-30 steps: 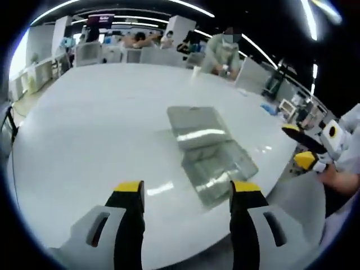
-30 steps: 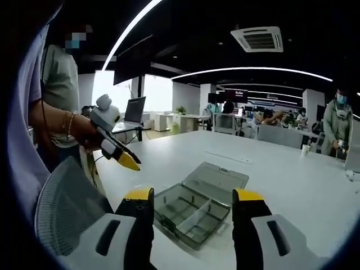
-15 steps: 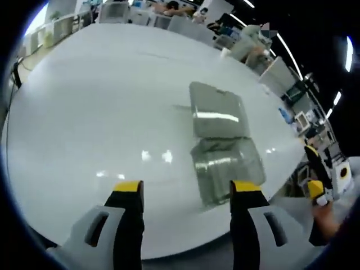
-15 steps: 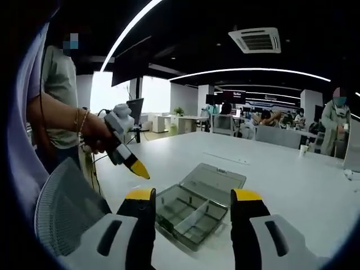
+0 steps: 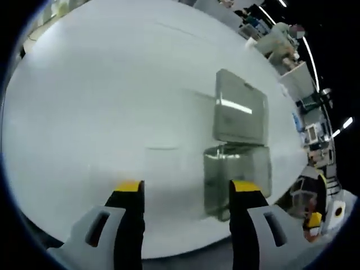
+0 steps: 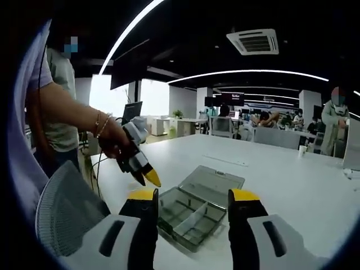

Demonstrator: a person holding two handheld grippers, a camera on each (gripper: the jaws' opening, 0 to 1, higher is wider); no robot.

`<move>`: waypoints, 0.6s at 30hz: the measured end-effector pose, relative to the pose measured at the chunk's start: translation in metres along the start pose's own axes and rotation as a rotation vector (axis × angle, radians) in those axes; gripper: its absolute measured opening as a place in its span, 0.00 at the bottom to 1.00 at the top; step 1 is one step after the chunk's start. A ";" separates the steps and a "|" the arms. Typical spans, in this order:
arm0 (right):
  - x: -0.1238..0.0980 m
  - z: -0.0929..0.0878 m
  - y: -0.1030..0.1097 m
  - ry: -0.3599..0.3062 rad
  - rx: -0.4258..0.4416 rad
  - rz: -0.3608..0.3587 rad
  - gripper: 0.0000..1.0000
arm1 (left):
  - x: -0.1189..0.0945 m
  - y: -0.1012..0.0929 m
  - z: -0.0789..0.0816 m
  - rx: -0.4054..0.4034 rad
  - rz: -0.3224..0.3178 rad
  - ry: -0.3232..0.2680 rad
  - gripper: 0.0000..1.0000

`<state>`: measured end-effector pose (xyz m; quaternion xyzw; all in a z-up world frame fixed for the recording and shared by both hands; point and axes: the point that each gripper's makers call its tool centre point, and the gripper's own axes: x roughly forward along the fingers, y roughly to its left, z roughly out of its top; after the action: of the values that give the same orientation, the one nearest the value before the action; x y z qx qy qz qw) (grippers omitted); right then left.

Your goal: Insert the divider into the dual guide fixture by aligning both edges with the guide slots and pushing it downward to the bottom, including one-sided entry, uneven engagement, binding, and posture correction.

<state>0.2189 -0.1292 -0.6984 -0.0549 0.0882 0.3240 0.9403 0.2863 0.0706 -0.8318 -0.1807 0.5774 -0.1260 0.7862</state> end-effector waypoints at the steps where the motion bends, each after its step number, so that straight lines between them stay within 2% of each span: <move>1: 0.000 0.000 0.000 0.000 0.002 0.000 0.46 | 0.002 0.001 -0.002 -0.011 0.005 0.020 0.58; 6: -0.002 0.001 0.000 -0.009 0.005 -0.001 0.45 | 0.005 0.005 -0.006 -0.042 0.033 0.051 0.58; 18: -0.003 0.003 0.001 -0.018 0.009 0.000 0.43 | 0.010 0.010 -0.014 -0.014 0.118 0.116 0.57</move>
<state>0.2166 -0.1298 -0.6949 -0.0480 0.0812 0.3242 0.9413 0.2763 0.0739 -0.8482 -0.1443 0.6324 -0.0857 0.7562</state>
